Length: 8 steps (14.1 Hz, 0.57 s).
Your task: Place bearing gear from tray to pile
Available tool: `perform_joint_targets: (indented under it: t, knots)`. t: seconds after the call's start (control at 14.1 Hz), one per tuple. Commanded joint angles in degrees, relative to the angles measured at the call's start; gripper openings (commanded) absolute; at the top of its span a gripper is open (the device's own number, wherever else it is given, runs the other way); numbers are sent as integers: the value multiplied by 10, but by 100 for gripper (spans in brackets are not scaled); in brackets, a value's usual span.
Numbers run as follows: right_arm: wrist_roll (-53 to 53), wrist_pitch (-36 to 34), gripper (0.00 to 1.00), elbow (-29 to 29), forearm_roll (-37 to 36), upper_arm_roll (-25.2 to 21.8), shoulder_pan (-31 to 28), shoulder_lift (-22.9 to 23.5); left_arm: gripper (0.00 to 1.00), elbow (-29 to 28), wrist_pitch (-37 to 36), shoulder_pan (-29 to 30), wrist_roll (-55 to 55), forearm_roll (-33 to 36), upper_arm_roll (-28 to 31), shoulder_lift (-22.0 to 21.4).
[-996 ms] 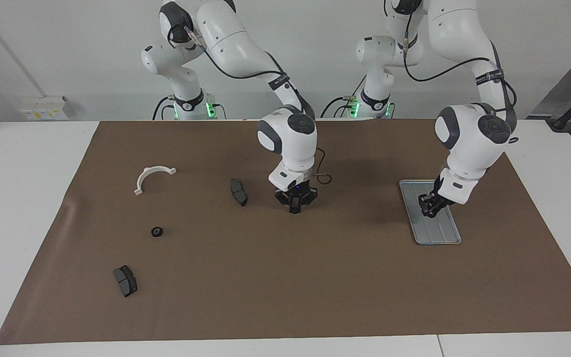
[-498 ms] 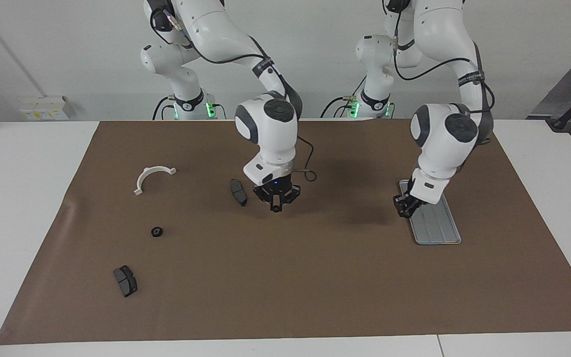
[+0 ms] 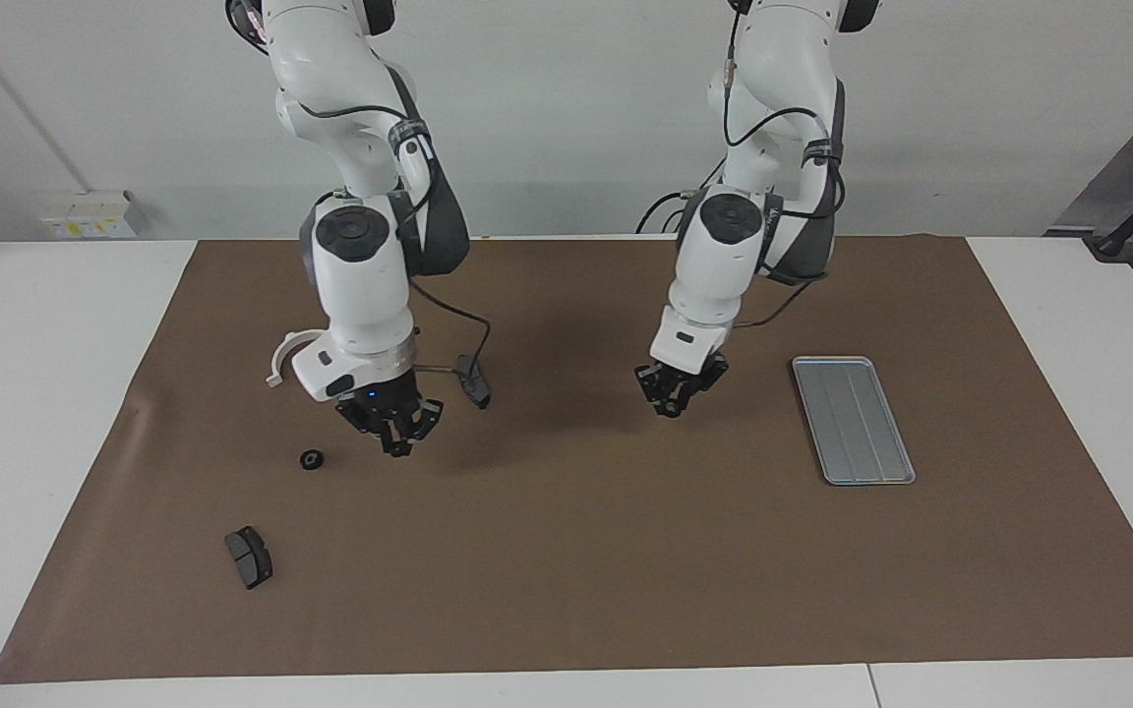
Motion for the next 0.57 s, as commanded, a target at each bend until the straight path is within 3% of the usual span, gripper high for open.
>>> perform_joint_targets:
  t: [0.0, 0.28, 0.36, 0.43, 0.5]
  knots:
    - [-70, 45, 0, -9, 60, 10, -45, 17, 0, 25, 34, -47, -29, -4, 12, 44]
    - [-104, 80, 0, -11, 99, 9, -56, 58, 1, 16, 49, -85, -29, -4, 11, 62]
    - [-104, 83, 0, -23, 99, 10, -55, 60, 21, 14, 52, -90, -27, -4, 11, 62]
    - [-103, 109, 0, -42, 99, 10, -54, 64, 74, 16, 62, -92, -22, -4, 11, 62]
    - [-104, 139, 0, -57, 99, 10, -55, 66, 100, 16, 85, -91, -19, -4, 11, 63]
